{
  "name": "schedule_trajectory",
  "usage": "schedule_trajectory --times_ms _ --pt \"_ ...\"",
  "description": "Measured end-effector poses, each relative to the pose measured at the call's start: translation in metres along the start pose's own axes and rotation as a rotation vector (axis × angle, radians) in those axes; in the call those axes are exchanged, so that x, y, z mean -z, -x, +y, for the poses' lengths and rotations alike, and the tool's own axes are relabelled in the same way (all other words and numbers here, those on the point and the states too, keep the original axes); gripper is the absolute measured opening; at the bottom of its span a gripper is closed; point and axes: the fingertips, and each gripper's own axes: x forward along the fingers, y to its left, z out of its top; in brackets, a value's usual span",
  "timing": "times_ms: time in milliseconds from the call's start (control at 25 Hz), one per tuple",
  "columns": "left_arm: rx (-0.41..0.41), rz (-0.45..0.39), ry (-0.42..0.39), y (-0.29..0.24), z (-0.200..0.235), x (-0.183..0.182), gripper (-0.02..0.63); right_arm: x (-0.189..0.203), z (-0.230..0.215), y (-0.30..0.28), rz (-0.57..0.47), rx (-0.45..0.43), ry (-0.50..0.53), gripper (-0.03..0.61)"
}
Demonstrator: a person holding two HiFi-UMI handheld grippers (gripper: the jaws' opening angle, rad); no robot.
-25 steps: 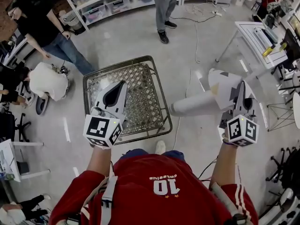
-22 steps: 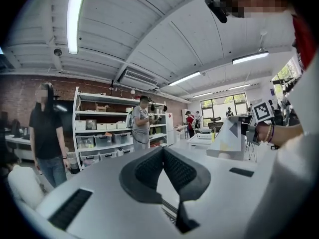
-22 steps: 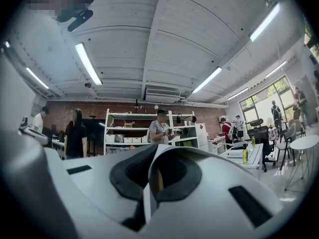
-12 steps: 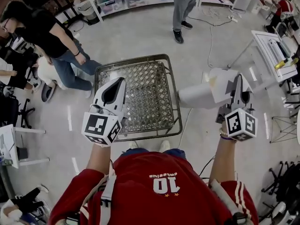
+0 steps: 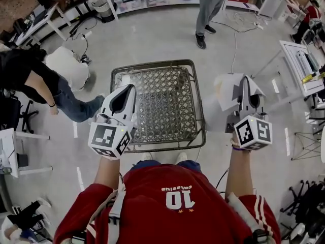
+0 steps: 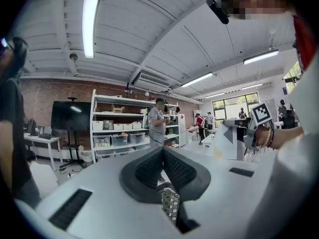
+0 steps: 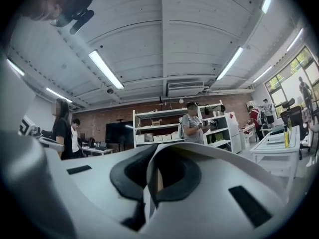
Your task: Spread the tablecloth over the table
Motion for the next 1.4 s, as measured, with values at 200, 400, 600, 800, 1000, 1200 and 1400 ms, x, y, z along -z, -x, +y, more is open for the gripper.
schedule_trajectory --times_ms 200,400,600,800,1000,1200,1400 --pt "-0.022 -0.005 0.008 0.016 0.026 0.002 0.006 0.011 0.053 -0.017 0.013 -0.097 -0.022 0.014" --pt "-0.055 -0.011 0.013 0.035 0.062 0.005 0.006 0.021 0.105 -0.039 0.024 -0.165 -0.035 0.014" --pt "-0.097 -0.009 0.014 0.057 0.103 0.009 0.006 0.026 0.159 -0.061 0.016 -0.234 -0.035 0.014" --pt "-0.129 -0.005 0.013 0.074 0.133 0.010 0.006 0.032 0.209 -0.079 0.021 -0.315 -0.021 0.014" --pt "-0.162 -0.001 0.011 0.087 0.168 0.012 0.006 0.046 0.263 -0.104 0.043 -0.398 -0.022 0.014" --pt "-0.196 -0.001 0.009 0.121 0.203 0.017 0.006 0.058 0.338 -0.111 0.049 -0.493 -0.016 0.014" --pt "-0.231 0.015 0.018 0.146 0.238 0.030 0.006 0.073 0.405 -0.122 0.058 -0.575 -0.028 0.014"
